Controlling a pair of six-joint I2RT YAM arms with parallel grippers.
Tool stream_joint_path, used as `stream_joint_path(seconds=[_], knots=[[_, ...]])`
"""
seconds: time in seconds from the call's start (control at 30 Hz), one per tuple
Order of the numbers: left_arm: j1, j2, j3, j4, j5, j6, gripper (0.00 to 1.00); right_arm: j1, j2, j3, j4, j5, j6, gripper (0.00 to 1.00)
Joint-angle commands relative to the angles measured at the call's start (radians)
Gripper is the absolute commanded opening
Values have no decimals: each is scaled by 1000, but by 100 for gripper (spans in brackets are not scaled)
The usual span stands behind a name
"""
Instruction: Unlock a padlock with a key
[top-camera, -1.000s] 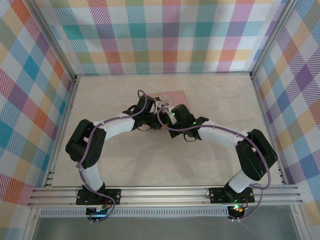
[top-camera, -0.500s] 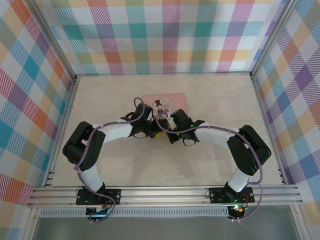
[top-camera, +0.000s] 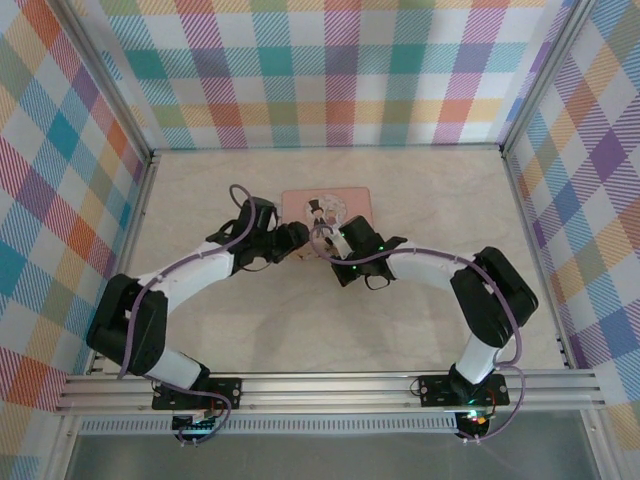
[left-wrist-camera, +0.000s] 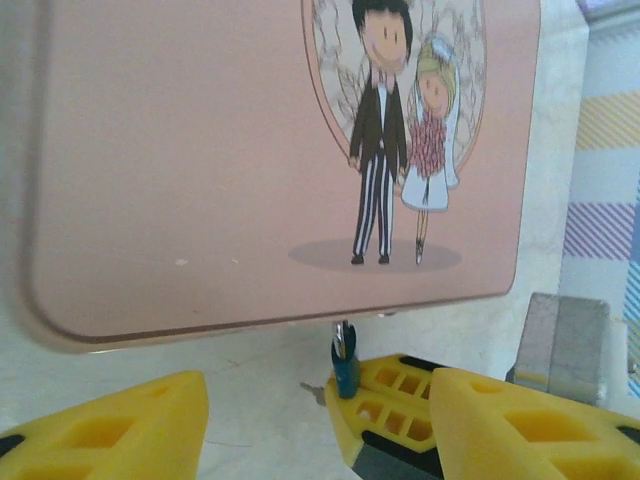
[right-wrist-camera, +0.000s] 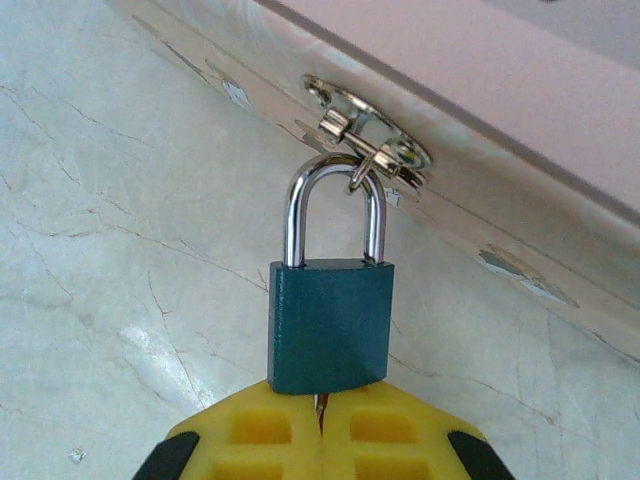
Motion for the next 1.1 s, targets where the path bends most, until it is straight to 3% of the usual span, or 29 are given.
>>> stream_joint_path(seconds=[0.0,0.37,0.7,0.83,1.07], knots=[[36,-32,21,-80,-64,44,62,5,37,23,-70,-54,-45,0],[52,23,-15,61,68,0,60,5,16,47,-46,-81,2,0],[-99,166,-6,189,77,-91,60,14,-9,37,4,-109,41,0],[-131,234,19,200,68,-101,55,14,1,32,9,-119,45,2],[-145,301,59,184,64,-103,34,16,6,23,19,-127,58,5]])
